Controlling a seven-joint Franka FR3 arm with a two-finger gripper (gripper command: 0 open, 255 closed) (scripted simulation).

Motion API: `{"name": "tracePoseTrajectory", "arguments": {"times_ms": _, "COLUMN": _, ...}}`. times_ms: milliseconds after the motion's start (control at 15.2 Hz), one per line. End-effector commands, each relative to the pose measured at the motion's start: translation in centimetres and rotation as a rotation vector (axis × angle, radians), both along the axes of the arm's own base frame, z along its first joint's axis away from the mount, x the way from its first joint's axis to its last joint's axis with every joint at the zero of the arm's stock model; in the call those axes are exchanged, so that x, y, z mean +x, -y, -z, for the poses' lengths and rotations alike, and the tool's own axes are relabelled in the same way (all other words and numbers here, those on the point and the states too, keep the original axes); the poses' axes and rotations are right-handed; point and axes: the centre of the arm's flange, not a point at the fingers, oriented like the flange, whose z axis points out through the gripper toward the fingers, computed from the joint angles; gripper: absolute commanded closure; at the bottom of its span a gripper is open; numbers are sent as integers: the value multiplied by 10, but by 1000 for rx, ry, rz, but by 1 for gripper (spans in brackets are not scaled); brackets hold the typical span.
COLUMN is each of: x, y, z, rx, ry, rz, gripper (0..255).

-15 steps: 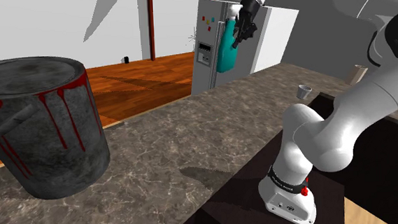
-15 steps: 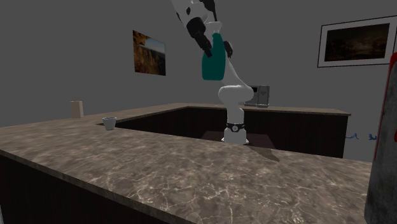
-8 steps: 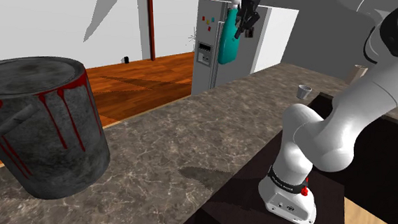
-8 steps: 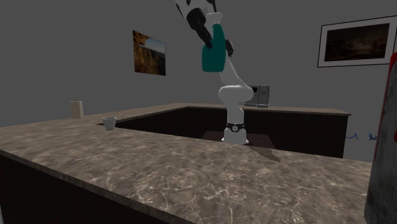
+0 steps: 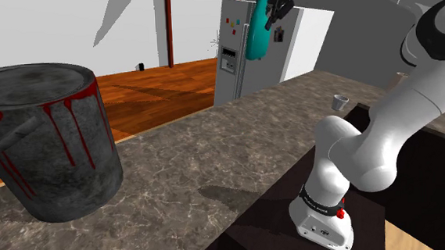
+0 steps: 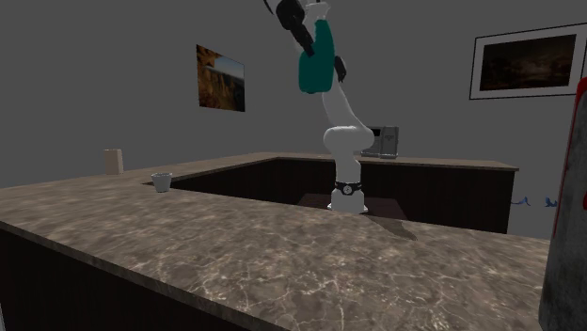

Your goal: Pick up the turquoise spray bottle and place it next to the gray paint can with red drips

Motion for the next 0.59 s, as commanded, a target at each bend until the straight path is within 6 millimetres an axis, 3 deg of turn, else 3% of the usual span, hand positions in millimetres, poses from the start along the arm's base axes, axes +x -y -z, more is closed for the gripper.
{"name": "tracePoseTrajectory", "arguments": {"times_ms": 0, "x": 0, "y": 1, "z": -11, "rx": 0, "ry": 0, "rz": 0, "gripper": 255}}
{"name": "tracePoseTrajectory", "arguments": {"times_ms": 264, "x": 0, "y": 1, "z": -32, "rx": 0, "ry": 0, "rz": 0, "gripper": 255}}
{"name": "tracePoseTrajectory", "arguments": {"times_ms": 528, "x": 16, "y": -49, "z": -32, "rx": 0, "ry": 0, "rz": 0, "gripper": 255}}
